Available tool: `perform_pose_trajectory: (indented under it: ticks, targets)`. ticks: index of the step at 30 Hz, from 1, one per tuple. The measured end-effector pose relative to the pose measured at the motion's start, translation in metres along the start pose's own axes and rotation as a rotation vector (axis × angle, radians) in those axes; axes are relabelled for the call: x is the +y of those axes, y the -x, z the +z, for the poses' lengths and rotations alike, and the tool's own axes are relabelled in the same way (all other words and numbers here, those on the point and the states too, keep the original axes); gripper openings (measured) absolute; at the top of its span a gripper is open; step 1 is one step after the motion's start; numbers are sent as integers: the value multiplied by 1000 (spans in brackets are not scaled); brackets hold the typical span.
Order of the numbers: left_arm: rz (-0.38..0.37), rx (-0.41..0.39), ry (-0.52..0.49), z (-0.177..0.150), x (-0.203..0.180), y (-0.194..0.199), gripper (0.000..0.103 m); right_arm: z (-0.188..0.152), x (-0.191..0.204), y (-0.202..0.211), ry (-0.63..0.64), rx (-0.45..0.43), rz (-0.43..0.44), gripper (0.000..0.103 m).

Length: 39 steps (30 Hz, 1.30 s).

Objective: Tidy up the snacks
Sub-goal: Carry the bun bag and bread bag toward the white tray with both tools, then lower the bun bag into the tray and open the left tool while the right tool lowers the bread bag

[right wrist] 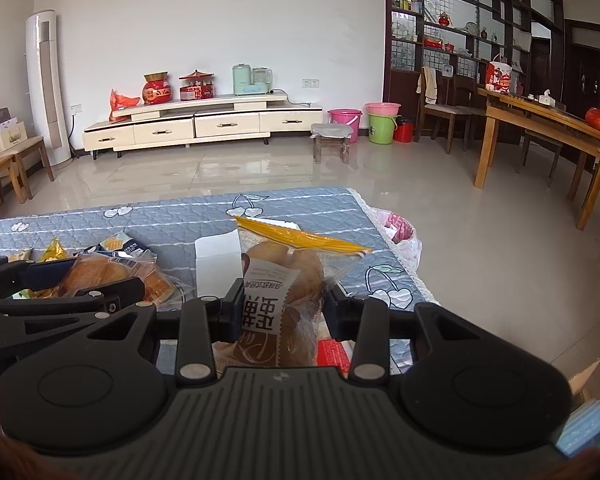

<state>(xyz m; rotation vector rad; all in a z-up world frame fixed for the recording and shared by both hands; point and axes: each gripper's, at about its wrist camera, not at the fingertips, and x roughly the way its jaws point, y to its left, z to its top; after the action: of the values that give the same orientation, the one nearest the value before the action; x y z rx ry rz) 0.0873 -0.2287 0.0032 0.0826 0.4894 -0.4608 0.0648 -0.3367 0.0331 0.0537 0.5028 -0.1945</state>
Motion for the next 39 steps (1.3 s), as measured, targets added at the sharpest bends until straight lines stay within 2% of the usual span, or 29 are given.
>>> perform_pose_trajectory:
  ticks: [15, 30, 39]
  targets:
    - [-7, 23, 16, 4, -7, -37, 56, 6, 0, -14, -10, 23, 11, 48]
    - [10, 67, 49, 5, 1, -89, 56, 22, 9, -60, 22, 75, 61, 48]
    - [-17, 87, 74, 3, -1, -110, 56, 26, 4, -81, 5, 103, 53, 48]
